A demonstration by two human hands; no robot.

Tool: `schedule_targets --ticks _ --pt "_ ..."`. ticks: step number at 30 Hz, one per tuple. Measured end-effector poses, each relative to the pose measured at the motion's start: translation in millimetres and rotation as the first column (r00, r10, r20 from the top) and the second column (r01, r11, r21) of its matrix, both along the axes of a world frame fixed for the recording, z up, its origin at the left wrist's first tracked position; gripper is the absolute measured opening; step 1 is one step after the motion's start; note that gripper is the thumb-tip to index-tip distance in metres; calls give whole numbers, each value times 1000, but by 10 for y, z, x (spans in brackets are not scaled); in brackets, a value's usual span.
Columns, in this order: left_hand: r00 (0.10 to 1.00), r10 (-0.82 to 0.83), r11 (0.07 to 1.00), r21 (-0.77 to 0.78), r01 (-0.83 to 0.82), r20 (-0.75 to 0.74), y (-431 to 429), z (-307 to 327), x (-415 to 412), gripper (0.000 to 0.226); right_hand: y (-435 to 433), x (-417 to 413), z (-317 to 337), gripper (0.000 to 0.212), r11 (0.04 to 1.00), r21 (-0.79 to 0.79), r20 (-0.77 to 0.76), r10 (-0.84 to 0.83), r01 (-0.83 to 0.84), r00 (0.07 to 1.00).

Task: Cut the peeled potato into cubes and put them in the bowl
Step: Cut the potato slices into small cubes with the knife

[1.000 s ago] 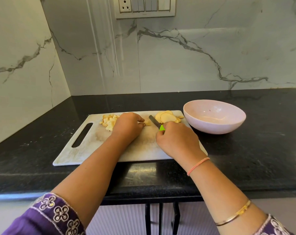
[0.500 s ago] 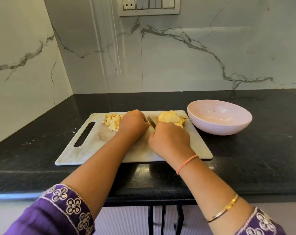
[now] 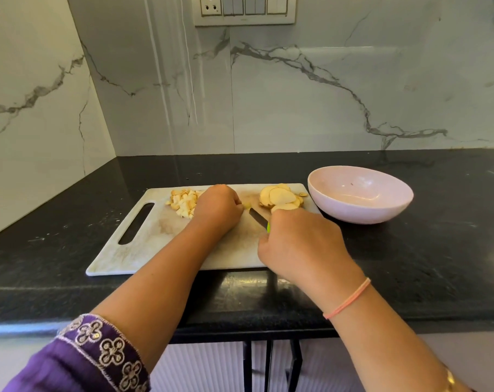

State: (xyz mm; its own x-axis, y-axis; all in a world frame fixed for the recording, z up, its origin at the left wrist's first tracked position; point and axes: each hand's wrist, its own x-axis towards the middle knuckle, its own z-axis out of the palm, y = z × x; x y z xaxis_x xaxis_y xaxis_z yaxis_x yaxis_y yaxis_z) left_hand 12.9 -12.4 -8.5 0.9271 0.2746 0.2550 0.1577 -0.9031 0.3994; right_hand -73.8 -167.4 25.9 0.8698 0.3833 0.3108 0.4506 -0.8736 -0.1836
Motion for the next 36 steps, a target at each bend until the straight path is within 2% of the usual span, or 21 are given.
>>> schedule_targets --ticks 3,7,10,13,23,29,32,36 --pt "1000 -18 999 -35 18 1 -27 -29 -14 25 -29 40 35 17 996 88 4 -30 30 1000" --pt "998 -48 998 -43 50 45 -74 -53 -54 26 56 123 -12 11 988 149 -31 -42 46 999" --pt "995 2 996 -88 7 100 -26 -66 -83 23 178 180 -41 14 992 120 -60 -39 46 997" --pt "997 25 993 -113 -17 70 -32 -43 -57 15 248 242 -53 21 994 92 -68 -54 60 996" --pt "998 28 988 -155 -20 52 -10 -2 -65 16 143 210 -130 13 1000 9 -4 -29 29 1000" --pt "998 28 990 -141 -20 54 -30 -39 -62 18 37 2 -116 22 998 -51 27 36 -34 999" --pt "997 7 991 -132 4 80 6 -68 -79 20 -29 -12 -45 33 1000 -28 -16 13 -13 1000" --pt "994 -26 984 -172 43 103 42 -71 -139 23 -67 25 -26 21 997 70 -58 -6 10 998"
